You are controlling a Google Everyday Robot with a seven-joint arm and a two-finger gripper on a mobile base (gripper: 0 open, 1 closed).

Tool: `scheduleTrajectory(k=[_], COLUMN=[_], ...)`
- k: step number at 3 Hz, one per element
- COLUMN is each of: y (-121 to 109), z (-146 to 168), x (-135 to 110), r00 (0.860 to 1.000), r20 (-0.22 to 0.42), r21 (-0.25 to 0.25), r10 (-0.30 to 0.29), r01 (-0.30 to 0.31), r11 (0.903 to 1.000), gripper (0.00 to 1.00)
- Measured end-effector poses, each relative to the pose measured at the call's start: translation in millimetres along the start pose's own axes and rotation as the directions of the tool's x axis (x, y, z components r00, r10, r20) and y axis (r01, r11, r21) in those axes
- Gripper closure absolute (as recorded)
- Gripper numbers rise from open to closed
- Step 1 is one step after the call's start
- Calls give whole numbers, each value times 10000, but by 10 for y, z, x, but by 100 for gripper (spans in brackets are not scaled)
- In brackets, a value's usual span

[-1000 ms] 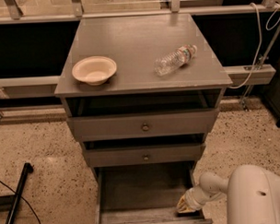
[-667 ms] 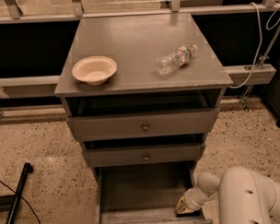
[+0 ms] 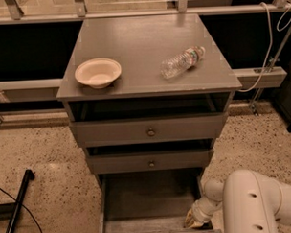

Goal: Open bottom drawer

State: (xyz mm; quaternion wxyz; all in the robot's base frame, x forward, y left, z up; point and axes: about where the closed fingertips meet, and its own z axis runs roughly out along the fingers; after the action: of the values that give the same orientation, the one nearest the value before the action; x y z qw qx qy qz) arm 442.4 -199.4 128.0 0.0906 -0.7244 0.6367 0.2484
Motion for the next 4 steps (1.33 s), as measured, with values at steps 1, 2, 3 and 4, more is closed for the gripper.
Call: scheduleTrajectory(k=[1,2,3,4], y=[214,410,370,431], z=[-28,-197,-483,-890], x=[-9,-92,-245,-480], r00=[9999,9998,9967,9849], r20=[-62,180,606,1203], r21=[-417,-433,394,1401], r10=[148,45,-541,-1247], r01=[-150,-37,518,1075], r11=[9990,9991,9979,9843], gripper=[100,100,100,100])
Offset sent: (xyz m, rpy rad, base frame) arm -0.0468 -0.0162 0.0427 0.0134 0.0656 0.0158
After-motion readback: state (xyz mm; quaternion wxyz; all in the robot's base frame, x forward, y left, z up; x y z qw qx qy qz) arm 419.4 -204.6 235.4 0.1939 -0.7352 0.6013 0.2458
